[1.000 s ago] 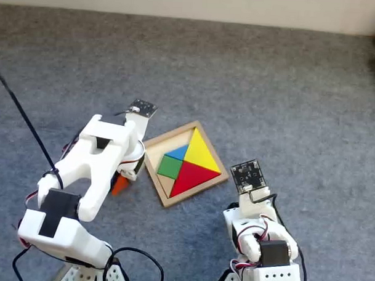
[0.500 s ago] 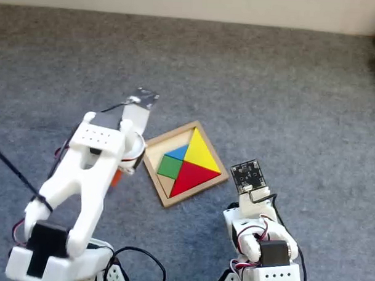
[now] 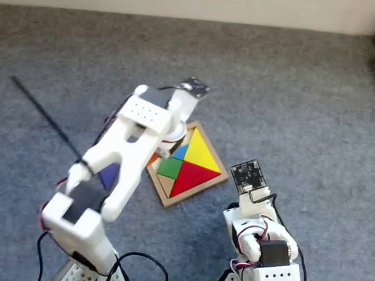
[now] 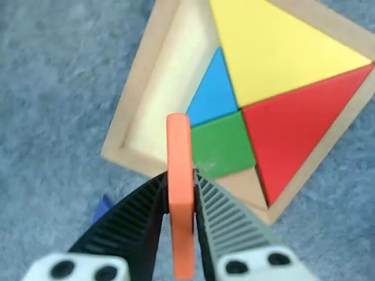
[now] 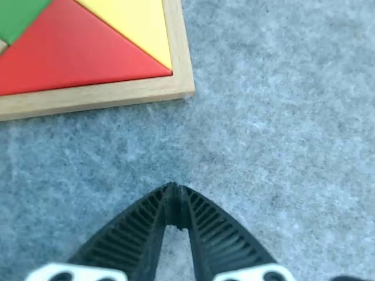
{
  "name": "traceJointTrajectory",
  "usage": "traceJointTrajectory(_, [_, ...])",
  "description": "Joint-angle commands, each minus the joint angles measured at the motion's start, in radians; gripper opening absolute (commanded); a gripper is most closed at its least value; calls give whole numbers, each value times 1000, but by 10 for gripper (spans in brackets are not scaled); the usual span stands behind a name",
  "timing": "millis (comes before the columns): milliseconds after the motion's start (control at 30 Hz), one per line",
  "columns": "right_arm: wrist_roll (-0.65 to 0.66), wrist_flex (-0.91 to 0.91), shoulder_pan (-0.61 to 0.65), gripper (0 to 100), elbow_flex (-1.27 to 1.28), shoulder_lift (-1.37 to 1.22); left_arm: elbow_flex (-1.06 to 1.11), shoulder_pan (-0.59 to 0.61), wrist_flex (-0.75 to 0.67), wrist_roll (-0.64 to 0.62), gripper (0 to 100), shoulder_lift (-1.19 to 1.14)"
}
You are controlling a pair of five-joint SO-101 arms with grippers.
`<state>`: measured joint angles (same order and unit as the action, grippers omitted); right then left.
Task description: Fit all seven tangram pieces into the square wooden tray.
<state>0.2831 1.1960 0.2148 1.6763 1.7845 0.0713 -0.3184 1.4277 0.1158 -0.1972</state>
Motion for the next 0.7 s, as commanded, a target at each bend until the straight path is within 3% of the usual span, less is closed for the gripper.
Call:
traceJointTrajectory(0, [-2,7,-7,5,139,-10,-231,-53,46,11,5,-136])
traceJointTrajectory(267, [-2,7,-7,5,139,-10,-453,-71,133,11,5,-315])
traceJointTrajectory(667, [-2,7,-7,5,139,-10,-486,-73,133,11,8,-371])
